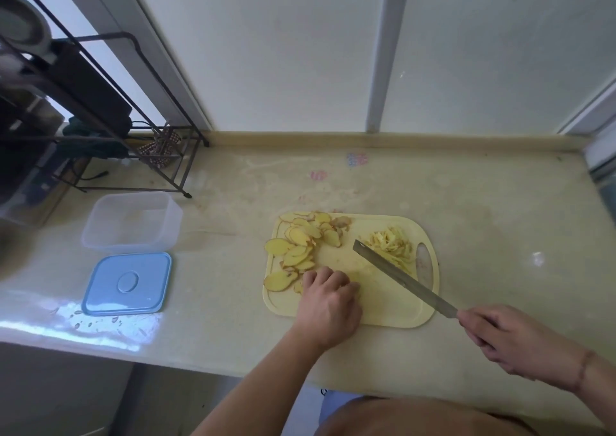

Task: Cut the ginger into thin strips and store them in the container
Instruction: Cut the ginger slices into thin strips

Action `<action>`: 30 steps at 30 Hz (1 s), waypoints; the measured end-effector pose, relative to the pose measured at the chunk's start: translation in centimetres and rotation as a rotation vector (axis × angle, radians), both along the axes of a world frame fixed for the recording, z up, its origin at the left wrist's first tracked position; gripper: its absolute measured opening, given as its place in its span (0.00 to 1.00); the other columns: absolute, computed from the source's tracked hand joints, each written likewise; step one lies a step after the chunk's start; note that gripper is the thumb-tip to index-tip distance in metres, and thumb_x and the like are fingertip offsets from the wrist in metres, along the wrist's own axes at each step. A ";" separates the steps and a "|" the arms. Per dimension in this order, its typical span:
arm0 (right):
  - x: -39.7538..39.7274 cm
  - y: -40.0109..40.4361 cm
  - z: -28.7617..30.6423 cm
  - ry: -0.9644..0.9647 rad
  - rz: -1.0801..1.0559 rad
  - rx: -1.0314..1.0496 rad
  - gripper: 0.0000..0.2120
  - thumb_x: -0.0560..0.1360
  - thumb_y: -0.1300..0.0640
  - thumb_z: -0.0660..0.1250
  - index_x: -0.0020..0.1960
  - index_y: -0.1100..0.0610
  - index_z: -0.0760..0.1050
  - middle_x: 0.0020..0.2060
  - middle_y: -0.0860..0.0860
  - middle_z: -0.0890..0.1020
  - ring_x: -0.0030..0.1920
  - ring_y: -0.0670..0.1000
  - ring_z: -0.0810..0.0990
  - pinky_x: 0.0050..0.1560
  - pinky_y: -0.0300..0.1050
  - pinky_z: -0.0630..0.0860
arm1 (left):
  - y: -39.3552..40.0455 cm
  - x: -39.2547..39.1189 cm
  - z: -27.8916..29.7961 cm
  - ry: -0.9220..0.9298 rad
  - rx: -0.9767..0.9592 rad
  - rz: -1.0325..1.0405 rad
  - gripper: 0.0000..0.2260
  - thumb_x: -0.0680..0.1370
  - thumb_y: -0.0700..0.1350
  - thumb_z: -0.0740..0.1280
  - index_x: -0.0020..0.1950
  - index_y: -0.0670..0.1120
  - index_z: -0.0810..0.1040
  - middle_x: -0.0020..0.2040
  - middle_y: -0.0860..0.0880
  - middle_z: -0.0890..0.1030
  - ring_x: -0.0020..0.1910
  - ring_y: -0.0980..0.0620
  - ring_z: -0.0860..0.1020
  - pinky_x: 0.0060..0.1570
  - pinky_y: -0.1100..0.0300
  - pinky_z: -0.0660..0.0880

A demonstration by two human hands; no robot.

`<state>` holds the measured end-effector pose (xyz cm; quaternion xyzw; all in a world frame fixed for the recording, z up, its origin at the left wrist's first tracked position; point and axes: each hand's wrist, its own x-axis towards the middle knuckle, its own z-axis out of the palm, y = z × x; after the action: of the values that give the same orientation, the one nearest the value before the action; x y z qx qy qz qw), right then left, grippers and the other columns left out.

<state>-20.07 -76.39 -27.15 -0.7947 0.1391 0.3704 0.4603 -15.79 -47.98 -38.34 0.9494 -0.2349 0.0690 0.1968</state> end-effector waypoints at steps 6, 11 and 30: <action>0.2 0.0 -0.2 0.027 -0.016 0.028 0.23 0.72 0.36 0.59 0.38 0.58 0.64 0.26 0.50 0.60 0.25 0.49 0.55 0.23 0.38 0.54 | 1.1 5.6 1.5 -0.118 -0.046 0.229 0.17 0.71 0.41 0.70 0.60 0.51 0.82 0.58 0.50 0.81 0.57 0.42 0.73 0.53 0.47 0.69; 0.2 -0.2 -0.5 0.033 -0.032 0.040 0.20 0.79 0.44 0.59 0.38 0.58 0.64 0.25 0.50 0.61 0.24 0.48 0.56 0.22 0.37 0.55 | 1.4 9.7 2.1 0.018 0.202 0.150 0.20 0.68 0.42 0.77 0.59 0.56 0.83 0.56 0.53 0.83 0.58 0.41 0.74 0.56 0.45 0.61; -0.2 -0.8 -0.6 0.002 -0.059 0.060 0.20 0.77 0.43 0.60 0.37 0.58 0.65 0.26 0.51 0.60 0.25 0.48 0.56 0.22 0.37 0.56 | 3.2 9.9 1.4 -0.185 0.133 0.076 0.05 0.72 0.41 0.73 0.40 0.50 0.80 0.38 0.56 0.80 0.51 0.48 0.70 0.56 0.47 0.58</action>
<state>-20.26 -77.22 -27.77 -0.7757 0.1516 0.3615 0.4946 -5.92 -44.76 -36.96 0.9581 -0.2202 0.1477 0.1082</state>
